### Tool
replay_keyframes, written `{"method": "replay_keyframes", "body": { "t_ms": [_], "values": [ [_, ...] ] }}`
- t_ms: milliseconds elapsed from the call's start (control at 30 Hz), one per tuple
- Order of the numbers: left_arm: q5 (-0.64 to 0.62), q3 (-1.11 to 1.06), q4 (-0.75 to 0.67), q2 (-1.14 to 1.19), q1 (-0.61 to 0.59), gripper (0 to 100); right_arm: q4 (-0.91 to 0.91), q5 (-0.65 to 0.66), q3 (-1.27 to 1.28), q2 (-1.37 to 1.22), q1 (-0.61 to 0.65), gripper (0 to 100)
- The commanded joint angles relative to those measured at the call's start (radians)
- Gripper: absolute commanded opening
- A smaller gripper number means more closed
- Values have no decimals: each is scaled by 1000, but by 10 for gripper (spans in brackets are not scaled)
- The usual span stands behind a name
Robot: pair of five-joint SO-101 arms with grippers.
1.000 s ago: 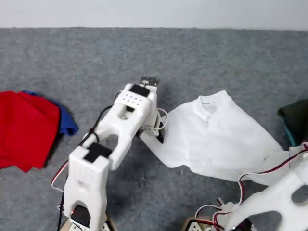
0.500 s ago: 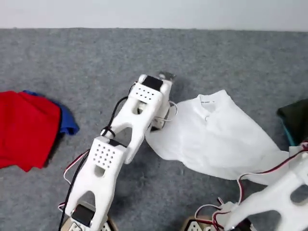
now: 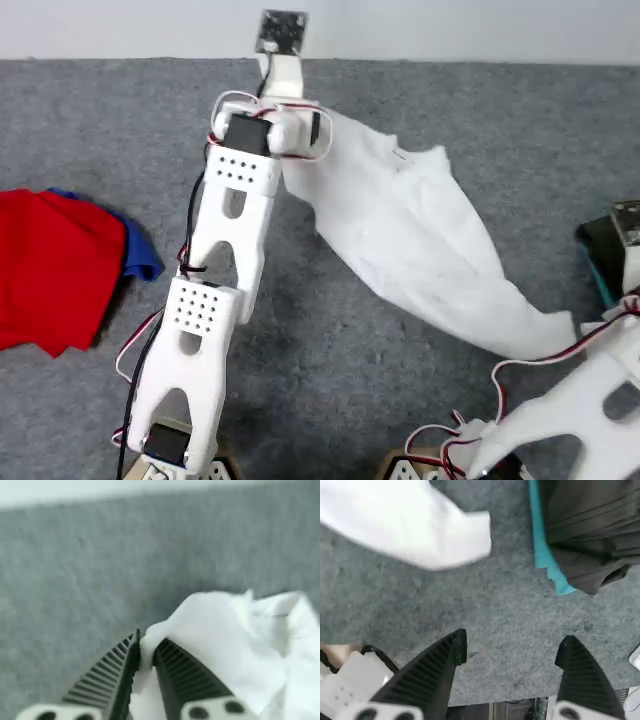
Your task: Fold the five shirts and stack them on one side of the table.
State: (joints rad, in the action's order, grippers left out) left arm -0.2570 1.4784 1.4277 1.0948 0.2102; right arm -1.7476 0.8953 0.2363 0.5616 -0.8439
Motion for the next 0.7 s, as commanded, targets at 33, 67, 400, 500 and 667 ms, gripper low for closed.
{"method": "replay_keyframes", "body": {
  "t_ms": [33, 67, 400, 500, 667],
  "values": [
    [6, 58, -44, -14, -18, 101, -30, 20, 2, 18, -7, 296],
    [6, 58, -20, -14, -14, 120, -30, 20, 2, 18, -7, 296],
    [5, 81, 106, -18, -66, 205, -31, 20, 8, 110, -2, 296],
    [3, 110, 61, -23, -124, 203, -31, 20, 8, 133, -2, 296],
    [12, 113, -20, -15, -224, 164, -31, 20, 72, 168, -2, 296]
  ]
}}
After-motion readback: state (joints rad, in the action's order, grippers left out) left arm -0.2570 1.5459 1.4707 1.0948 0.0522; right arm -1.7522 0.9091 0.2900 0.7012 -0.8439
